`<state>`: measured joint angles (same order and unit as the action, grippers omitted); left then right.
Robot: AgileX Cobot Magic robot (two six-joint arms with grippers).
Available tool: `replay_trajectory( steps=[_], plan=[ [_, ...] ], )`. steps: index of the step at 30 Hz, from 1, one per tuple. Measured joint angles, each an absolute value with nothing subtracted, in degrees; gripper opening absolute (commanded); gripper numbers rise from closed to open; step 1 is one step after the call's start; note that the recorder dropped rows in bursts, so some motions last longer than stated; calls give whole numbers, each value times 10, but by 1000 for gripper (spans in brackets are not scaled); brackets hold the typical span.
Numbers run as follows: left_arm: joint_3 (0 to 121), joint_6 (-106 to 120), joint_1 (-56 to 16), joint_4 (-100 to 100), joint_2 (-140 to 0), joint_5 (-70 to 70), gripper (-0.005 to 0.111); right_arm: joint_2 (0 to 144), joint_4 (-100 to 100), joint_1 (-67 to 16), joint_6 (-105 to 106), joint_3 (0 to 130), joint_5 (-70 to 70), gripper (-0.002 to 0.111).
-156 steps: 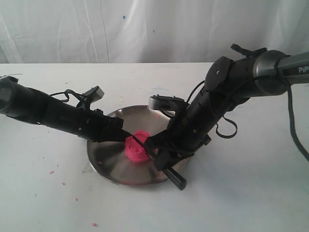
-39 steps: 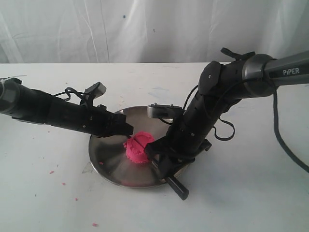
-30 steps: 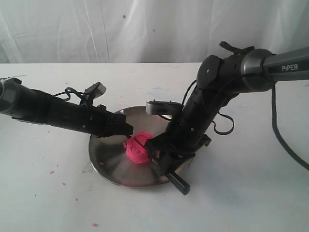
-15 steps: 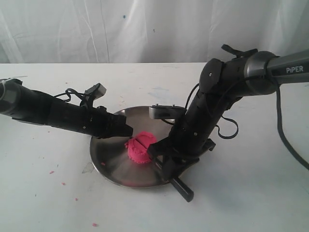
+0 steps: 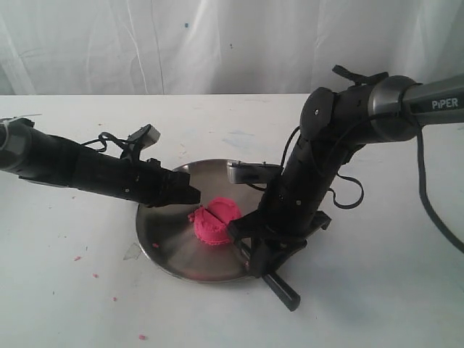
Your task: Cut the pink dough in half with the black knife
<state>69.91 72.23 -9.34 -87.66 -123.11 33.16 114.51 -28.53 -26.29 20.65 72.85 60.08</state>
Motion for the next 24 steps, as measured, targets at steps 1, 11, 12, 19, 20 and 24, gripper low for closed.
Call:
replay_trajectory(
  steps=[1, 11, 12, 19, 20, 24],
  plan=[
    [703, 721, -93, -876, -1232, 336, 0, 1144, -283, -263, 207, 728, 603, 0],
    [744, 693, -93, -855, -1233, 344, 0, 1131, -252, -263, 190, 727, 653, 0],
    [745, 692, -93, -854, -1233, 345, 0, 1131, -252, -263, 190, 727, 657, 0],
    [749, 691, -93, -842, -1232, 343, 0, 1131, -235, -272, 181, 727, 670, 0],
    [749, 691, -93, -840, -1227, 337, 0, 1131, -226, -278, 175, 727, 673, 0],
    [751, 690, -93, -829, -1212, 335, 0, 1130, -221, -287, 172, 727, 677, 0]
  ],
)
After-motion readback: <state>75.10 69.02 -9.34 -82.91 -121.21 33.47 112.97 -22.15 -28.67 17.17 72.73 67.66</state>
